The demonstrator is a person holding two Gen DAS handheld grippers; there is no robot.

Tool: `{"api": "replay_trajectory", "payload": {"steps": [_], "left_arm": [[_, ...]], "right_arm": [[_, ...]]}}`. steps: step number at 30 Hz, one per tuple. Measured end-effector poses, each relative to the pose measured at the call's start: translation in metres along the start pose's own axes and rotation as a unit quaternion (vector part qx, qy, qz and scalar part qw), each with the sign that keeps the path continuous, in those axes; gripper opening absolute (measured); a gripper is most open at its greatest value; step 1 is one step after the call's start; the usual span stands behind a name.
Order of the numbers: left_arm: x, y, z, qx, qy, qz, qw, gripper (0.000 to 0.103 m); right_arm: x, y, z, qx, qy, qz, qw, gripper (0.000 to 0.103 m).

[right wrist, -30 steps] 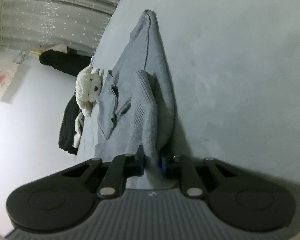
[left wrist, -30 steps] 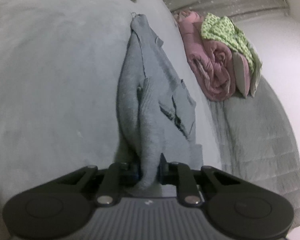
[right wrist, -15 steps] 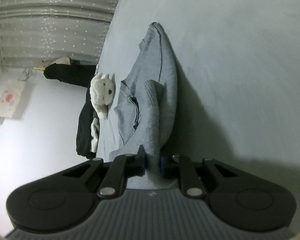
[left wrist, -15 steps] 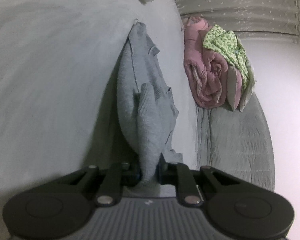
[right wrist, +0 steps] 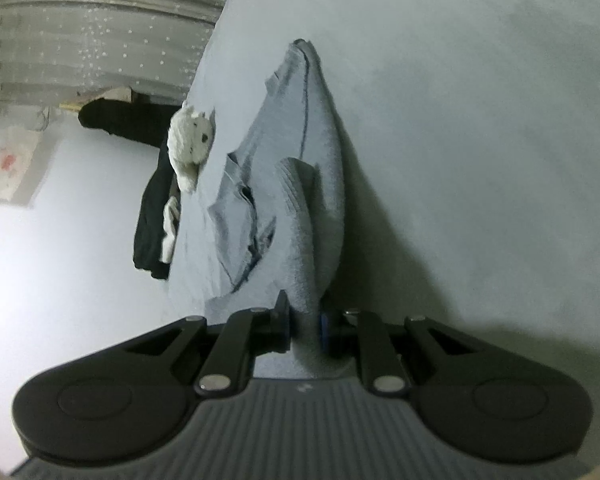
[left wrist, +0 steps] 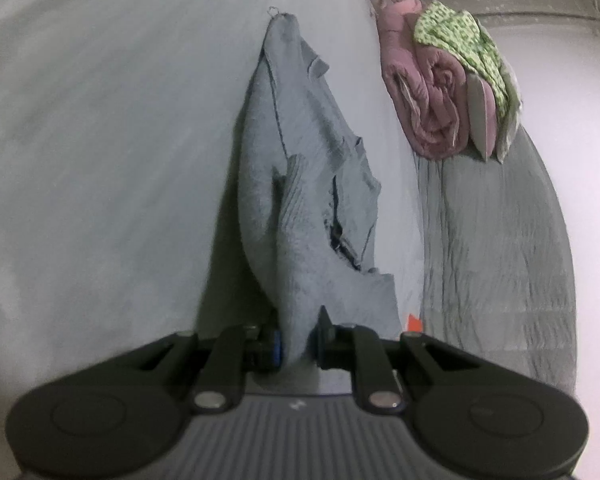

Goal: Fold clothes
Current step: 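Grasp the folded hem edge with the left gripper while the right gripper grasps it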

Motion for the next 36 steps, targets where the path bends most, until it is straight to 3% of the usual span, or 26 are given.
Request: {"api": "replay_trajectory", "payload": {"steps": [4,6,11,16,22,26,28,29,30,31,36], "left_arm": [[0.006,0.008,-0.021,-0.023,0.036,0.0,0.9991,0.016],[0.004,0.004,-0.028,-0.012,0.028,0.003,0.9995,0.017],[-0.004,-0.021,-0.022,-0.009,0.053,0.054,0.9971,0.029],[-0.009,-0.03,-0.006,-0.006,0.085,0.103,0.991,0.032],[-0.021,-0.014,0.022,-0.028,0.139,0.134,0.9808,0.032],[-0.024,0.004,0.035,-0.058,0.165,0.134,0.9753,0.032],[-0.025,0.014,0.038,-0.074,0.176,0.134,0.9724,0.031],[-0.024,0.017,0.038,-0.084,0.184,0.136,0.9698,0.027],[-0.023,0.019,0.04,-0.095,0.192,0.14,0.9667,0.014],[-0.021,0.019,0.04,-0.101,0.198,0.146,0.964,0.006],[-0.013,0.007,0.042,-0.102,0.215,0.191,0.9524,0.005]], "right_arm": [[0.005,0.009,0.021,0.032,-0.028,0.007,0.999,0.019],[0.006,0.011,0.029,0.03,-0.03,0.014,0.999,0.019],[0.005,0.0,0.013,0.047,-0.078,0.055,0.994,0.038],[0.0,-0.006,0.001,0.034,-0.107,0.118,0.987,0.039],[-0.006,0.021,-0.012,0.04,-0.14,0.135,0.98,0.038],[-0.005,0.03,-0.013,0.061,-0.162,0.146,0.974,0.034],[-0.004,0.034,-0.014,0.072,-0.173,0.152,0.97,0.024],[-0.004,0.036,-0.014,0.077,-0.179,0.155,0.969,0.021],[-0.004,0.039,-0.014,0.082,-0.184,0.157,0.967,0.013],[-0.003,0.041,-0.015,0.087,-0.19,0.16,0.965,0.011],[0.0,0.046,-0.021,0.114,-0.228,0.179,0.95,0.01]]}}
Point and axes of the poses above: each gripper's, at about its wrist camera, not at the fingertips, and y roughly the way its jaws point, z to its right, x to its underside, the point moved 2 cm from there along y, roughly the way its jaws point
